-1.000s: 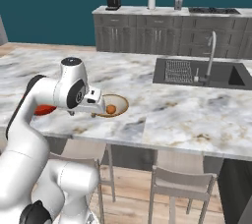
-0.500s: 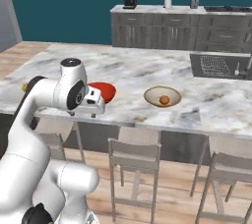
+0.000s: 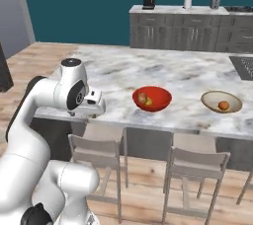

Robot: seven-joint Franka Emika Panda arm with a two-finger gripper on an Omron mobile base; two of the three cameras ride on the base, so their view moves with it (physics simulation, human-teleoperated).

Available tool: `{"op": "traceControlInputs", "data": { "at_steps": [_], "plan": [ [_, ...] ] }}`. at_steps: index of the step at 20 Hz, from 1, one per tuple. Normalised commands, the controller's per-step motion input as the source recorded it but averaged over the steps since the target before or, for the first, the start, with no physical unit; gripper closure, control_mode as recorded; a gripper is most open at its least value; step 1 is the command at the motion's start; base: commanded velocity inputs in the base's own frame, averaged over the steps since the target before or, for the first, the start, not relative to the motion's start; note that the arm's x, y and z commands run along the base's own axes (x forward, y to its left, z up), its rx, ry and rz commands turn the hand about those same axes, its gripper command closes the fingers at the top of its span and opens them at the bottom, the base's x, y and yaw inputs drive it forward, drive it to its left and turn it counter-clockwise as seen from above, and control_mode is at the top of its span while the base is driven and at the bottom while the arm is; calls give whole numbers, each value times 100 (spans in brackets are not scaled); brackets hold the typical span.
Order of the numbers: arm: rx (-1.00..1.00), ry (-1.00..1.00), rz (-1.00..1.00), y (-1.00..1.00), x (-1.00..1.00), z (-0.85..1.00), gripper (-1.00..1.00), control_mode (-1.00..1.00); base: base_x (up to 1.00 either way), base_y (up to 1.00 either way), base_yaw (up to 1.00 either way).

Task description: Take the fruits from the plate on the dining counter and place two fruits in each bowl.

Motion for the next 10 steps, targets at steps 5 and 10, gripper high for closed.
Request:
{"op": "traceControlInputs", "data": {
  "at_steps": [5, 10],
  "plan": [
    [0, 0, 0, 0, 0, 0, -100, 100, 0, 99, 0],
    [0, 0, 0, 0, 0, 0, -100, 100, 22, 67, 1]
  ]
}}
